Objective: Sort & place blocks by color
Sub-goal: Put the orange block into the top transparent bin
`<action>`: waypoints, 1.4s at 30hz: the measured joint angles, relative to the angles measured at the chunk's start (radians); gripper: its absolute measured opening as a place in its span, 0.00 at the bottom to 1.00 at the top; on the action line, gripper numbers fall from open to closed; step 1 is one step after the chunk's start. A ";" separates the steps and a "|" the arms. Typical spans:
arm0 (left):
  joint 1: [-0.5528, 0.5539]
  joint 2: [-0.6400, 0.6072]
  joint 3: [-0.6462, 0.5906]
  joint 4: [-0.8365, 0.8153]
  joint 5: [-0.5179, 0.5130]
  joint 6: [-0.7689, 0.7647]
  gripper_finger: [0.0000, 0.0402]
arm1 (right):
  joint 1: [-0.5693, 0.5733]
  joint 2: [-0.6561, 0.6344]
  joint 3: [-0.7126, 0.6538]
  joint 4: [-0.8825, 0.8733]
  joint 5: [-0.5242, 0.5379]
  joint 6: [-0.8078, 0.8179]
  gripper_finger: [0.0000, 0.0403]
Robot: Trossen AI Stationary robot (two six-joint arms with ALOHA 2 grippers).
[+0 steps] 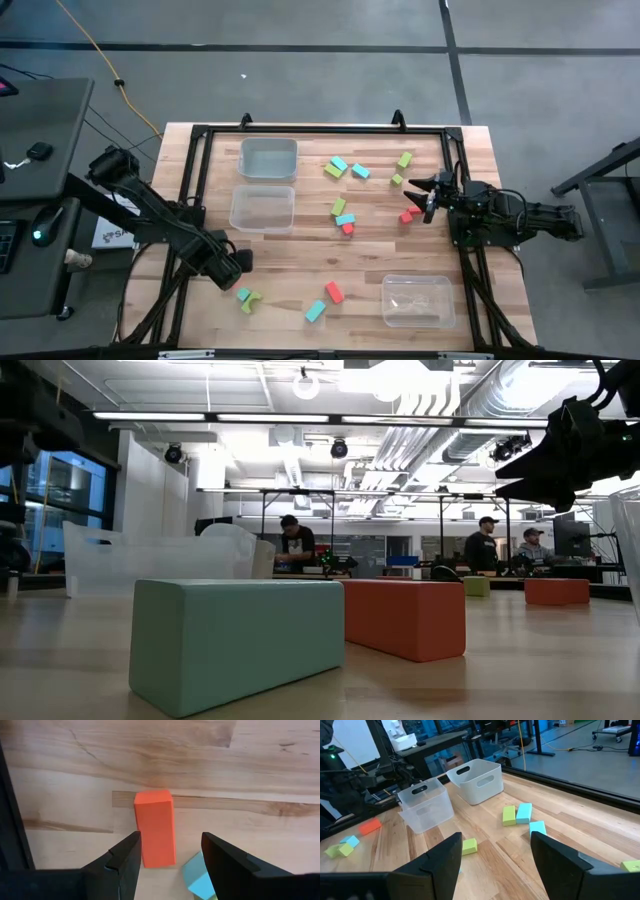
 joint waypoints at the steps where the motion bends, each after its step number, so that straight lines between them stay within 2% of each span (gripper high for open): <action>1: 0.003 0.004 0.000 0.000 0.000 0.000 0.46 | 0.000 0.000 0.000 0.000 0.000 0.000 0.56; 38: 0.005 0.193 0.000 0.052 0.035 0.026 0.46 | 0.000 0.002 0.000 0.000 -0.001 0.000 0.56; 42: 0.005 0.193 0.000 0.050 0.035 0.045 0.41 | 0.000 0.005 0.000 0.000 -0.001 0.000 0.56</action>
